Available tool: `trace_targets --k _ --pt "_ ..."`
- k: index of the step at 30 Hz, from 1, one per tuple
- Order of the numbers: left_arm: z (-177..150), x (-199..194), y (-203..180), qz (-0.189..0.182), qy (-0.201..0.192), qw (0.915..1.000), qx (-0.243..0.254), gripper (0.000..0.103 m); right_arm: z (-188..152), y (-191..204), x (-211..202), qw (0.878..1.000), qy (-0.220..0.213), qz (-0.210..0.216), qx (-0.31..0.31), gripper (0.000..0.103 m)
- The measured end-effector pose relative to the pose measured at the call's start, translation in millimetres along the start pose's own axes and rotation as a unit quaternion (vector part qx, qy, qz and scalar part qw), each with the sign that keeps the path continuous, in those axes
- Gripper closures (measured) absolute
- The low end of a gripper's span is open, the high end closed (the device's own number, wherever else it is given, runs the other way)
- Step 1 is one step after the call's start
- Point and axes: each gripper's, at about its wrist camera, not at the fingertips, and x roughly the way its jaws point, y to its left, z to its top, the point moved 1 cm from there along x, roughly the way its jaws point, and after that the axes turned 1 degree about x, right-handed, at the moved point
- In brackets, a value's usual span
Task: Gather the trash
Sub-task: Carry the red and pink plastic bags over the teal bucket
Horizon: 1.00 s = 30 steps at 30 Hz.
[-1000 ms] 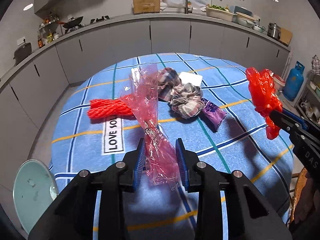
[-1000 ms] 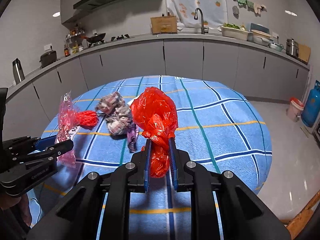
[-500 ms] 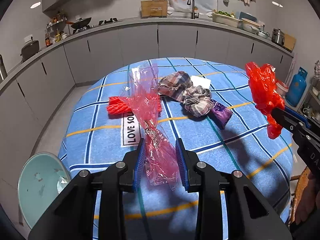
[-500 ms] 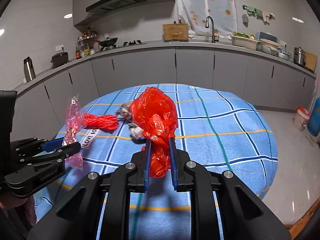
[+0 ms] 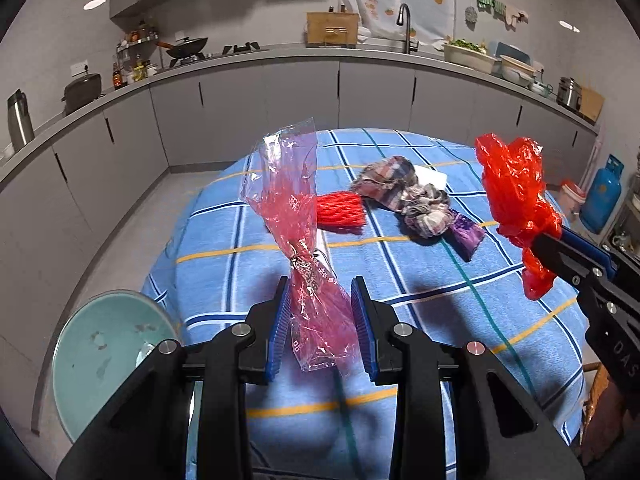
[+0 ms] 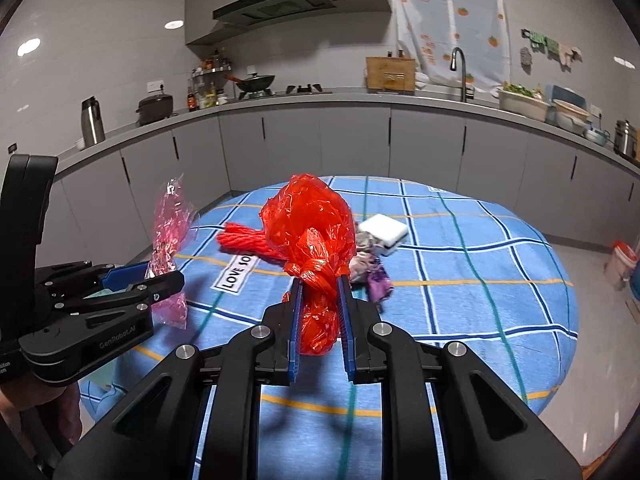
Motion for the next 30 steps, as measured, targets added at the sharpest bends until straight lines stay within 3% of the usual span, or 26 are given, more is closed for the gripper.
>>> trace_targets --k 16,30 --pt "-9.1 -23.7 34.2 0.017 -0.013 0.9995 -0.022 0.072 3.8 38.6 -0.5 0.999 -0.007 0.029 -0.033 0.085" --pt "-20.0 -43.5 86.9 0.054 -0.019 0.9968 -0.056 0.072 13.8 90.2 6.7 0.994 -0.008 0.079 -0.072 0.085"
